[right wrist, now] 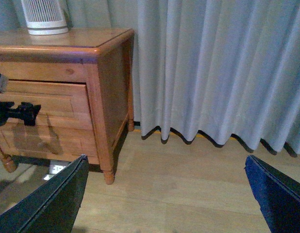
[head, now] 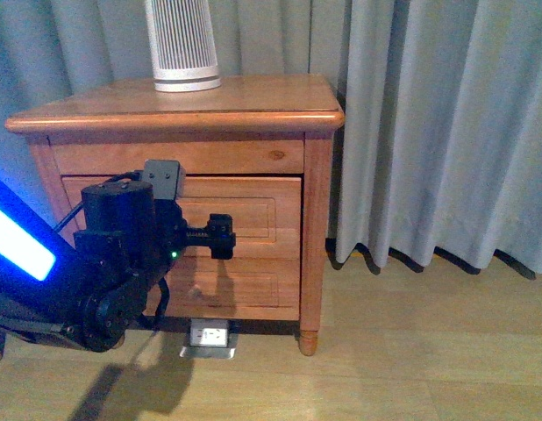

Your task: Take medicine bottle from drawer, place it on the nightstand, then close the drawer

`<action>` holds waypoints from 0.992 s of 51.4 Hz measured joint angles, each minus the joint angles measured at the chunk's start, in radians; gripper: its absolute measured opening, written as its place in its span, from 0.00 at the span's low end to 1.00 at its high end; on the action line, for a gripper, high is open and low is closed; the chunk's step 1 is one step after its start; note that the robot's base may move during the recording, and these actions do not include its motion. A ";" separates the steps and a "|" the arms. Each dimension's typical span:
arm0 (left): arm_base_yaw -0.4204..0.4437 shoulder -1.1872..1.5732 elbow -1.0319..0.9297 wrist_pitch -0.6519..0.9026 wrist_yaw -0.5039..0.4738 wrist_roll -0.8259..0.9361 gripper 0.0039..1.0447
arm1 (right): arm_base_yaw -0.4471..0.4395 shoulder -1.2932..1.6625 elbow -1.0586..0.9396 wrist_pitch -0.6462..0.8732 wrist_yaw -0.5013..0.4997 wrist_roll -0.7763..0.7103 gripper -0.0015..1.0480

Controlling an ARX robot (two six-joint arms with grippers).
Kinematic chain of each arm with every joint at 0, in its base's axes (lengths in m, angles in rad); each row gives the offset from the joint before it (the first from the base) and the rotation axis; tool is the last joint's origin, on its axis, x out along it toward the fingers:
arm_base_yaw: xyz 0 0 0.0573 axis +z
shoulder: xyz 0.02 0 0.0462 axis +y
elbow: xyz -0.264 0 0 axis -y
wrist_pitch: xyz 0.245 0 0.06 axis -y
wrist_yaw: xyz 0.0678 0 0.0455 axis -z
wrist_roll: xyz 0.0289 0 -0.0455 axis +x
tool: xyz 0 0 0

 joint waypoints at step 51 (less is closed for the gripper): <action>0.024 0.092 0.137 -0.061 0.004 0.004 0.83 | 0.000 0.000 0.000 0.000 0.000 0.000 0.93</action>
